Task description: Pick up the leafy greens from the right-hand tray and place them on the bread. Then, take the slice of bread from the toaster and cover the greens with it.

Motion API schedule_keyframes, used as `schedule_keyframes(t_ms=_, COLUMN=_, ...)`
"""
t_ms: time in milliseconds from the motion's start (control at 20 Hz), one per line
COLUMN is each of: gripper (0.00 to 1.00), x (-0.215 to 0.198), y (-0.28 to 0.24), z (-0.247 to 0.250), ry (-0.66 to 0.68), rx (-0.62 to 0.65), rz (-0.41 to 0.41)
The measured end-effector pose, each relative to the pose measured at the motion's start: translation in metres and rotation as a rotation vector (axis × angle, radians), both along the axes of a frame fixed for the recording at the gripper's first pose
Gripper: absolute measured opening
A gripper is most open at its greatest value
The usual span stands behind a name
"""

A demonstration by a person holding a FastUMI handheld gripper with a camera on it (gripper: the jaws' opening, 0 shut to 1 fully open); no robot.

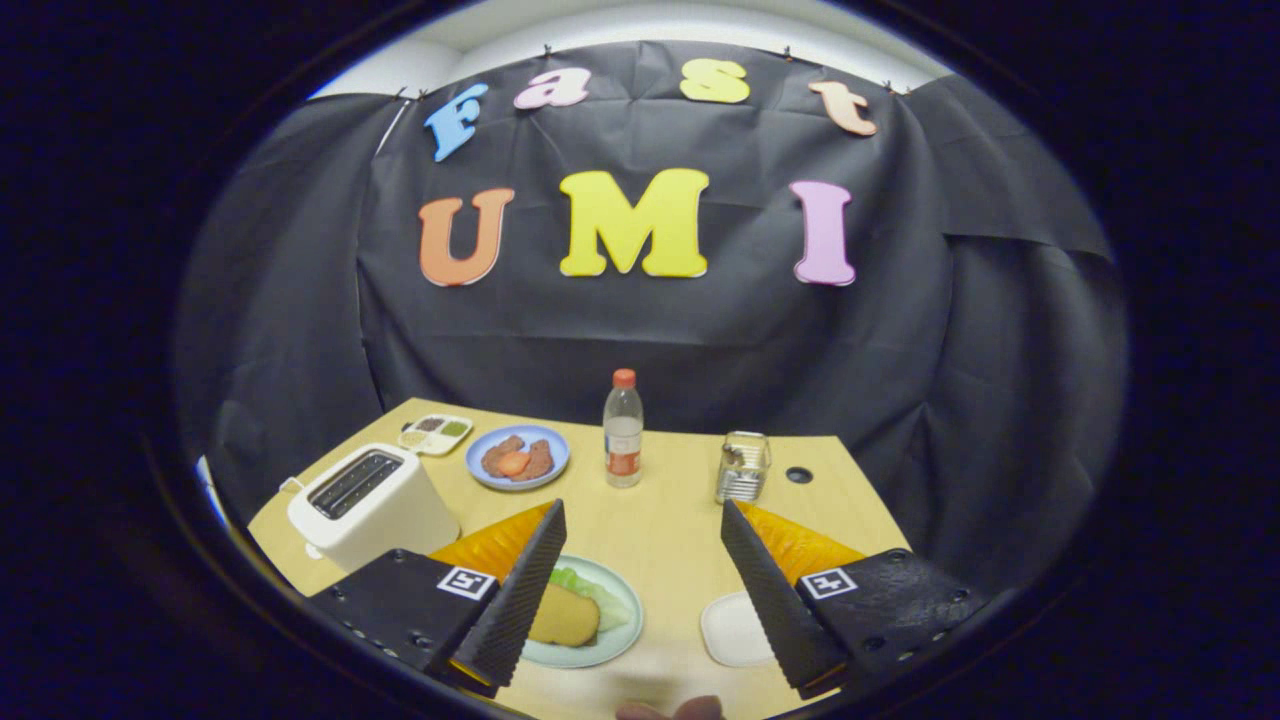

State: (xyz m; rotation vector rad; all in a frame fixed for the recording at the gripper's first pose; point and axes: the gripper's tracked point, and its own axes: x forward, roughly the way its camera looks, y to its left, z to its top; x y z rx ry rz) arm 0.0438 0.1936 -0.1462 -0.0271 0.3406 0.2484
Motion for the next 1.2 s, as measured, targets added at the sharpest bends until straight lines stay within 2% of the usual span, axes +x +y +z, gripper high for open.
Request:
schedule_keyframes(t_ms=400, gripper=0.94, x=-0.019, y=-0.118, z=0.123, ry=-0.212, rx=0.062, rz=-0.134)
schedule_keyframes(t_ms=600, gripper=0.94, x=-0.035, y=-0.158, z=0.169, ry=-0.288, rx=0.105, rz=-0.156)
schedule_keyframes(t_ms=900, gripper=0.95, x=-0.051, y=-0.21, z=0.193, ry=-0.341, rx=0.133, rz=-0.196)
schedule_keyframes(t_ms=1200, gripper=0.96, x=-0.052, y=-0.225, z=0.187, ry=-0.338, rx=0.158, rz=-0.179)
